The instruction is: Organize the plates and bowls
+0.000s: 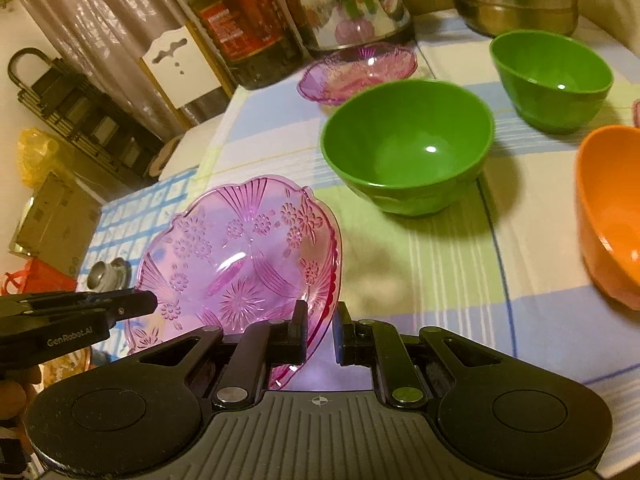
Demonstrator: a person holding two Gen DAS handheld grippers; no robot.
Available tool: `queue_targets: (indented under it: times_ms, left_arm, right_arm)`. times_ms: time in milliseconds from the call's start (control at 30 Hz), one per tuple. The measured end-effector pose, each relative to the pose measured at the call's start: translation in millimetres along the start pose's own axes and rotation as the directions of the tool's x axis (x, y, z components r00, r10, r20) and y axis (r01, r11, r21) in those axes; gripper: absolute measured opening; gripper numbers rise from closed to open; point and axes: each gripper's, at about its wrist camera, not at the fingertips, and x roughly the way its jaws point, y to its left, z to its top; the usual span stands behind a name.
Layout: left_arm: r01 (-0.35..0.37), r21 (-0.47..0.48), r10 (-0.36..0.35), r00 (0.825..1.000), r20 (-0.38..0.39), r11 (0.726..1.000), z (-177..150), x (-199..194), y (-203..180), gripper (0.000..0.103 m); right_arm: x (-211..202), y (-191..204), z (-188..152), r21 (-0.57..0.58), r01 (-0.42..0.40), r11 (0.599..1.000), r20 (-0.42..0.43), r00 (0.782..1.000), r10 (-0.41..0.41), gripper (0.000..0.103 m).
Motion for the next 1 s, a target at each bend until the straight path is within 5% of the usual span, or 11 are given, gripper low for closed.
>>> queue_targets:
  times_ms: [400, 1000]
  left_arm:
    - [0.055, 0.042, -0.058, 0.997, 0.061, 0.998, 5, -41, -70, 0.013]
    - [0.213, 0.216, -0.238, 0.966, 0.099, 0.953, 65, -42, -241, 0.013]
  right_arm:
    - [-79, -29, -3, 0.02, 0.022, 1.0, 0.09, 0.996, -0.023, 0.013]
    - [-198, -152, 8, 0.2, 0.145, 0.969, 0.248, 0.949, -0.194, 0.013]
